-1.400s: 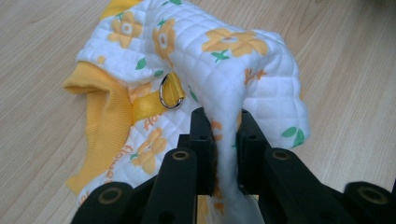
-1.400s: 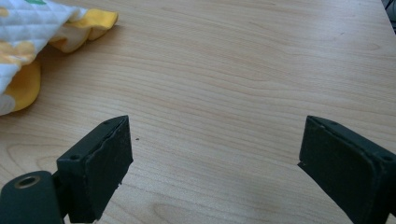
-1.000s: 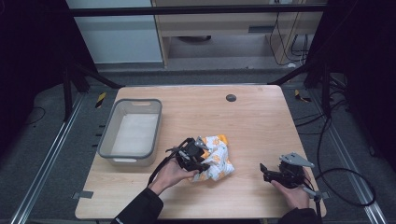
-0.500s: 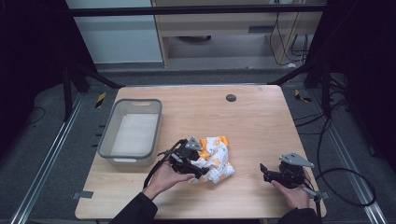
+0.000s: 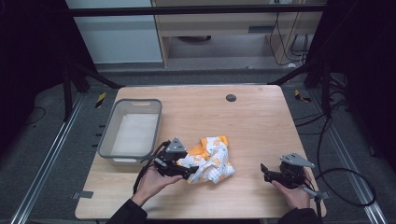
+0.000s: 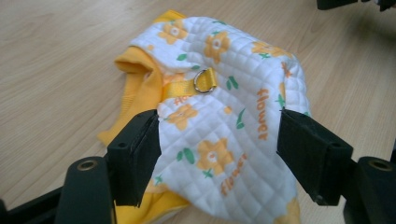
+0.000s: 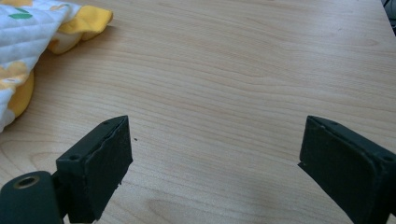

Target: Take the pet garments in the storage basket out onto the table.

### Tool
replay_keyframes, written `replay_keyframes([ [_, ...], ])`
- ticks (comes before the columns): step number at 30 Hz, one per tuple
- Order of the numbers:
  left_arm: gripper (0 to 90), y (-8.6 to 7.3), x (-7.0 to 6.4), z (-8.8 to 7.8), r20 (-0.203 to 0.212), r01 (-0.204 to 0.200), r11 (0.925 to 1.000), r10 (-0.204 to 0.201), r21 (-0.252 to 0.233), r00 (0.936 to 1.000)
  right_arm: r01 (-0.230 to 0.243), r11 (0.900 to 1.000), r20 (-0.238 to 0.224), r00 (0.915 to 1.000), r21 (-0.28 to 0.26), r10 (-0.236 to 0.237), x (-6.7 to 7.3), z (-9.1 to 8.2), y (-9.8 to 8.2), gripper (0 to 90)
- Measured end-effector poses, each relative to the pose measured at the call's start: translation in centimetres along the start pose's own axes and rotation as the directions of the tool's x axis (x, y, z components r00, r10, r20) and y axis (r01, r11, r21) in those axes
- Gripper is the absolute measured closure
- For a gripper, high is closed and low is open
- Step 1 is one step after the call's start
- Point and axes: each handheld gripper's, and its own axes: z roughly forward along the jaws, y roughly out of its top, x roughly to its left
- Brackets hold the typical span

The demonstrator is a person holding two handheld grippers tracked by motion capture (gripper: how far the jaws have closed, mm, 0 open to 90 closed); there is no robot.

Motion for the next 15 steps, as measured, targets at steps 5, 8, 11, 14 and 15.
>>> replay_keyframes([
  [5, 29.6, -1.0, 0.5, -1.4, -0.046, 0.02, 0.9983, -0.022, -0.054, 0.9987, 0.0, 1.0, 0.001, 1.0, 0.0, 0.0, 0.0, 0.0, 0.0, 9.2],
  [8, 28.6, -1.8, 0.7, -2.3, -0.075, 0.028, 0.997, -0.033, -0.073, 0.9967, -0.007, 1.0, -0.001, 1.0, 0.002, 0.007, 0.0, -0.1, -0.1, 8.9],
  [11, 28.9, -2.6, 1.0, -2.9, -0.101, 0.038, 0.9954, -0.047, -0.088, 0.9938, -0.007, 1.0, 0.0, 1.0, 0.004, 0.007, 0.0, -0.1, -0.1, 8.7],
  [14, 29.2, -3.5, 1.2, -3.6, -0.123, 0.052, 0.9922, -0.066, -0.113, 0.9901, -0.005, 1.0, 0.0, 1.0, 0.003, 0.005, 0.0, -0.1, -0.1, 8.6],
  [15, 29.3, -3.8, 1.3, -3.8, -0.131, 0.056, 0.9912, -0.072, -0.12, 0.9888, -0.004, 1.0, 0.001, 1.0, 0.003, 0.004, 0.0, -0.1, -0.1, 8.6],
])
